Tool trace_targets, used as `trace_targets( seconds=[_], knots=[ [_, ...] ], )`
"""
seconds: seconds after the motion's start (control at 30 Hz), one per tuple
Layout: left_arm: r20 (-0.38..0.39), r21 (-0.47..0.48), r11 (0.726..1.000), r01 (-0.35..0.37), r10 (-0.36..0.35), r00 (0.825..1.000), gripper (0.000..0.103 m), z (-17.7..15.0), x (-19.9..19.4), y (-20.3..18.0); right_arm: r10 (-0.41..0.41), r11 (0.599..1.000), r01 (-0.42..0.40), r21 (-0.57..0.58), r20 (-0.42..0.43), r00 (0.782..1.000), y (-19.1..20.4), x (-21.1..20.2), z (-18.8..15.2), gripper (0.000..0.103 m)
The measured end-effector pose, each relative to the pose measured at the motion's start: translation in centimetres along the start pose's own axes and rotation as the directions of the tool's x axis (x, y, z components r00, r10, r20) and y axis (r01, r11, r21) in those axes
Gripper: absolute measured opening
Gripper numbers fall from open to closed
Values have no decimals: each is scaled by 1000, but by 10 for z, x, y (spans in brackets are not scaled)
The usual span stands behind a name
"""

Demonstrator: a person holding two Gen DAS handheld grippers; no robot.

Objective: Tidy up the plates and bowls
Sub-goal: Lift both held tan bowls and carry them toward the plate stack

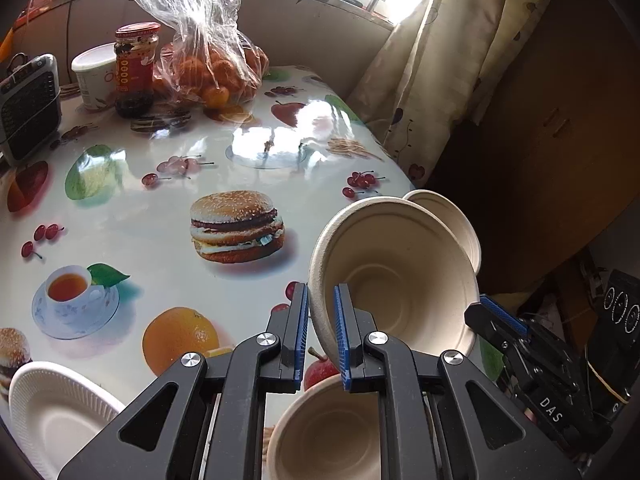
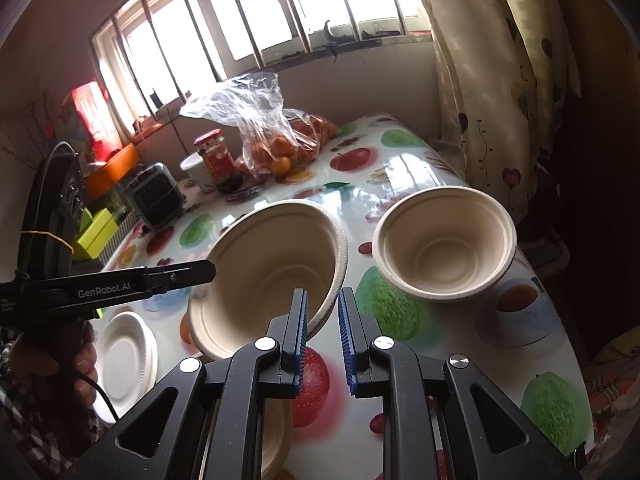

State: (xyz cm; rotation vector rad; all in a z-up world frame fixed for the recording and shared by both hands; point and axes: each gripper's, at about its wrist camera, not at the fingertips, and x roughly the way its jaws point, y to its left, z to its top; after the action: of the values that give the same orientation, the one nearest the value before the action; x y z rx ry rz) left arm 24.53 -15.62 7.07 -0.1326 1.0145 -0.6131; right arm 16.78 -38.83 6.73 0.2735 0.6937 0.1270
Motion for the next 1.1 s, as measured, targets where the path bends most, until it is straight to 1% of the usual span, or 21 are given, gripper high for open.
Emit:
trace_targets(
  seconds=[0.5,0.9,1.1],
  knots=[
    [36,13,1000,14,-15,999,14,-33,-40,-3,19,1000,-19,-9,32,999,21,-41,-29,16],
    [37,8,1000,15,-15,999,14,-62,-56,1,22,1000,-22,-3,32,999,32,-55,-54,16],
    [20,3,1000,10,-10,1000,14,-75,-56,3,23,1000,-23,12,16,1000,32,-55,-67,16]
  ],
)
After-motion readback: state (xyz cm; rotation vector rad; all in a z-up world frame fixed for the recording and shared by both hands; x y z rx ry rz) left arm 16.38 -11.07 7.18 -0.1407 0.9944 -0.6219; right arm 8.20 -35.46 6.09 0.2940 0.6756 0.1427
